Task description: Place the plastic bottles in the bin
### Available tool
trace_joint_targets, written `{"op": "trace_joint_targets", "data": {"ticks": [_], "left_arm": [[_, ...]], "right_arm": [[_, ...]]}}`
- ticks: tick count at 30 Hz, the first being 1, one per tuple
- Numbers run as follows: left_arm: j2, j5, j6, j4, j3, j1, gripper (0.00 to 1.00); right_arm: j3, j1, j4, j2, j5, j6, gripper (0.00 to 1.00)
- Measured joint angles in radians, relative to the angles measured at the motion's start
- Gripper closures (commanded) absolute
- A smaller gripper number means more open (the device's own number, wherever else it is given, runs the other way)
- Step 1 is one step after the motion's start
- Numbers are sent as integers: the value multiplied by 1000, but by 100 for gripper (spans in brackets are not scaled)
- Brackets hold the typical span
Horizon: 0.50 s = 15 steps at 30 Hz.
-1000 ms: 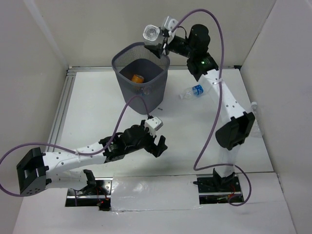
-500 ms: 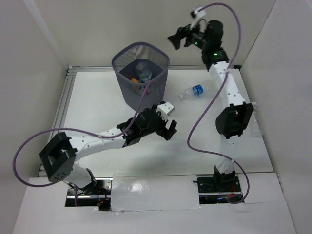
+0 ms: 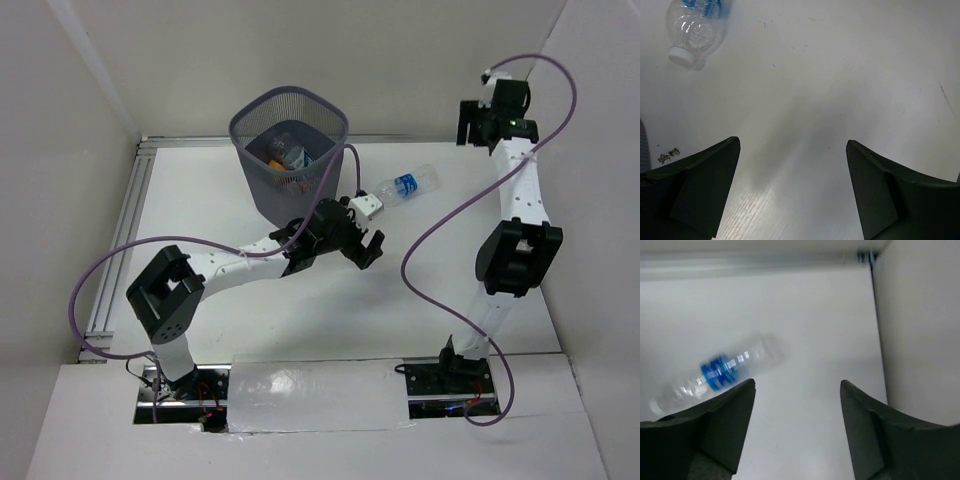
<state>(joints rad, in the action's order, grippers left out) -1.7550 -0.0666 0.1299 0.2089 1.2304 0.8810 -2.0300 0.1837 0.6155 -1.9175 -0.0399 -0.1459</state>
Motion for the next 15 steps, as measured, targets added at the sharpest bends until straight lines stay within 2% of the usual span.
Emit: {"op": "trace_joint_targets", "data": {"ticks": [4,10,15], "left_arm": [[0,-29,3,3,-8,-6,0],[0,-53,5,-3,-37,-10,0],[0,-63,6,-3,-37,-10,0]], "right_arm": [[193,5,75,37,125,-37,17],[558,83,71,146,315,-64,14],[709,142,35,237,401,-97,10]]}}
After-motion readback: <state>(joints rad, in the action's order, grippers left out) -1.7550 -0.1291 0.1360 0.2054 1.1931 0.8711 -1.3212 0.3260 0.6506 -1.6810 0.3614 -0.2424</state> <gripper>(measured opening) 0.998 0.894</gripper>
